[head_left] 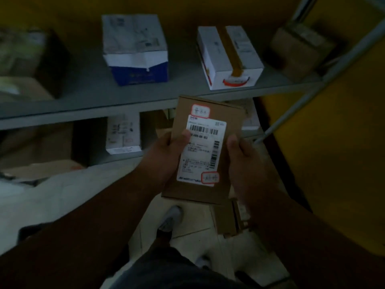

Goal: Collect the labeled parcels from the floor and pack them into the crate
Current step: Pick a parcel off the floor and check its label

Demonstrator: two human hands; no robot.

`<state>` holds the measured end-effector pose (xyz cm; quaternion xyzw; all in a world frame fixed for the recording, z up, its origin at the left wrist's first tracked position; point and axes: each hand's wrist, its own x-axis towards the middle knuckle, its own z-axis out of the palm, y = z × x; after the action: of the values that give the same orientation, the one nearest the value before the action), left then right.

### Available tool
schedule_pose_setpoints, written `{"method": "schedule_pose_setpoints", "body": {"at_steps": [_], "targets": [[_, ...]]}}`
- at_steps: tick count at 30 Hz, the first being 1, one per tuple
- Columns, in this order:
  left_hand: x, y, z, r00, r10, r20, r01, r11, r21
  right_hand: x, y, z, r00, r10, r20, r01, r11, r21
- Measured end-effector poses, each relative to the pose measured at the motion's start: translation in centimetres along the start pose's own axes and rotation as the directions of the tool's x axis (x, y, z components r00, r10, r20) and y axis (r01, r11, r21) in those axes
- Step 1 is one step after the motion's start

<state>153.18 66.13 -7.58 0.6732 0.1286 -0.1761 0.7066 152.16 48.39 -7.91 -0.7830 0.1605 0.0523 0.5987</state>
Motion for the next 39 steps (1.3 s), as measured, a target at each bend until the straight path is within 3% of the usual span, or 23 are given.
{"method": "schedule_pose_setpoints", "body": {"at_steps": [5, 12, 18, 20, 23, 27, 33, 39], "targets": [[-9.7, -3.8, 1.1, 0.983, -0.017, -0.184, -0.010, 0.990, -0.143, -6.6, 1.2, 0.6, 0.997, -0.074, 0.000, 0.074, 0.996, -0.043], [-20.2, -7.3, -3.5, 0.953, -0.110, -0.282, 0.044, 0.972, -0.231, -16.4, 2.1, 4.9, 0.993, -0.111, 0.045, 0.115, 0.987, -0.108], [-25.9, -9.9, -10.8, 0.945, -0.111, -0.307, 0.062, 0.985, -0.164, -23.0, 1.7, 11.2, 0.992, -0.107, 0.071, 0.117, 0.982, -0.147], [-28.8, -11.5, -15.3, 0.909, -0.086, -0.407, 0.042, 0.992, -0.115, -25.9, 1.6, 15.7, 0.985, -0.145, 0.095, 0.157, 0.978, -0.137], [-34.9, -14.3, -23.6, 0.841, 0.047, -0.539, 0.027, 0.991, 0.128, -31.3, 1.8, 24.6, 0.979, -0.164, 0.120, 0.176, 0.980, -0.090], [-41.7, -17.3, -33.5, 0.816, 0.108, -0.568, 0.044, 0.968, 0.248, -37.9, 1.9, 35.3, 0.956, -0.195, 0.219, 0.228, 0.964, -0.140], [-42.1, -16.8, -40.8, 0.826, 0.124, -0.549, 0.055, 0.953, 0.298, -39.8, 0.4, 41.1, 0.908, -0.355, 0.221, 0.418, 0.786, -0.456], [-38.8, -15.2, -43.3, 0.843, 0.133, -0.522, -0.054, 0.985, 0.163, -36.6, -0.9, 43.4, 0.883, -0.354, 0.308, 0.433, 0.867, -0.246]]}}
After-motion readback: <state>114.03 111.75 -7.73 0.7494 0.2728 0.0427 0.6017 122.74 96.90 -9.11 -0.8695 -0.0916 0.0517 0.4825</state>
